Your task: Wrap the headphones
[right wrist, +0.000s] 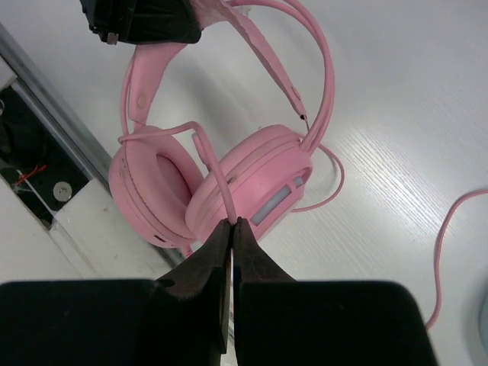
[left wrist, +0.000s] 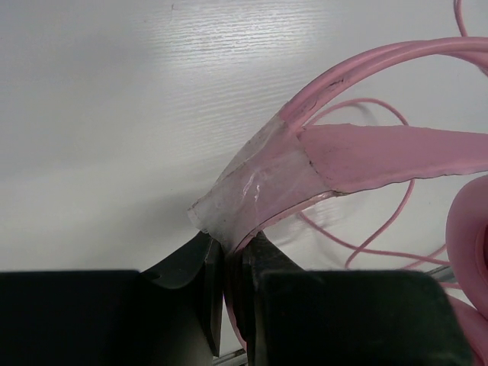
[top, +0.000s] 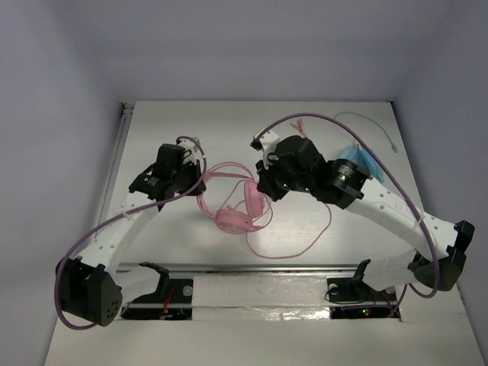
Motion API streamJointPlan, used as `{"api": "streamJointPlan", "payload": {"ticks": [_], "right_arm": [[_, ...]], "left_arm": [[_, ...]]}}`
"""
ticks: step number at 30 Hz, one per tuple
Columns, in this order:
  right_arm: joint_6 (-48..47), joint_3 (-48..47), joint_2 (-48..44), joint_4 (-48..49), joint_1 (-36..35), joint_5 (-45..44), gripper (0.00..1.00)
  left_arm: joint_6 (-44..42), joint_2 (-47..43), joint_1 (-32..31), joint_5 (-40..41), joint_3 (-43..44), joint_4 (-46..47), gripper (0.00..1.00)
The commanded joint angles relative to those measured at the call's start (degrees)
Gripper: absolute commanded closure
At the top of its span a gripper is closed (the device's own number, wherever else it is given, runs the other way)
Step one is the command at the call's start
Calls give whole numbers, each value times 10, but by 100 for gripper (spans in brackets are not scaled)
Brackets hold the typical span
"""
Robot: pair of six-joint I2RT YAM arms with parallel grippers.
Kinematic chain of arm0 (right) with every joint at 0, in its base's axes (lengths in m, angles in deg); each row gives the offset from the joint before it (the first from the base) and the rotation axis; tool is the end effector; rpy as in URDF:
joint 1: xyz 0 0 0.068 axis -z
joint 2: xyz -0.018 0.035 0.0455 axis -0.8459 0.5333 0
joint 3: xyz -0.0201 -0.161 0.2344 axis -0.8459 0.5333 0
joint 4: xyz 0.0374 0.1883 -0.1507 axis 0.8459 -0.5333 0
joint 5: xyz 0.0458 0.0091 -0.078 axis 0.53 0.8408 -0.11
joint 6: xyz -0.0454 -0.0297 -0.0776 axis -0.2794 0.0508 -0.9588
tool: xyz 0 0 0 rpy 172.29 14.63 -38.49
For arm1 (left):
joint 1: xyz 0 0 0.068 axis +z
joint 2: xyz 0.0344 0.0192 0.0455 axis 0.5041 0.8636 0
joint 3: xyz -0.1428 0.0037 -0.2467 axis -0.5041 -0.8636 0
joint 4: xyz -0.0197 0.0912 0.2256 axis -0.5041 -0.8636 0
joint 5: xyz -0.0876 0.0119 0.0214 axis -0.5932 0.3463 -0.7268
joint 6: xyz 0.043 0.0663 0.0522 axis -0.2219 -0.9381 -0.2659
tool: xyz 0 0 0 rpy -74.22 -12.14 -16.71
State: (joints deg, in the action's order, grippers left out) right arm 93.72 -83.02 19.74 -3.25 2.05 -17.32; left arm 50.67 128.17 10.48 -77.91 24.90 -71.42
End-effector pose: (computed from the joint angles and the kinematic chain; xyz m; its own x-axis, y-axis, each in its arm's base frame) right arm 0.1742 0.2500 0.3817 -0.4446 -0.4010 -0.8010 -0.7542 0.6500 0.0933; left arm 0.2412 -0.1036 0.2764 -0.6786 -0.0145 -0.7344 0.3116 0.8997 -0.3057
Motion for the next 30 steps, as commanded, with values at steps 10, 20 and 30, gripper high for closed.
{"api": "streamJointPlan", "payload": {"ticks": [10,20,30], "right_arm": [[-1,28,-14,-4,9,-82,100],[45,188,-115,240,58,-99,100],[114,361,-177,489,70,11,100]], "left_arm": [[-33,-34,-2,-120,32,20,100],[-9,-46,4,-201,44,51,100],[59,-50,4,-191,90,96,100]]}}
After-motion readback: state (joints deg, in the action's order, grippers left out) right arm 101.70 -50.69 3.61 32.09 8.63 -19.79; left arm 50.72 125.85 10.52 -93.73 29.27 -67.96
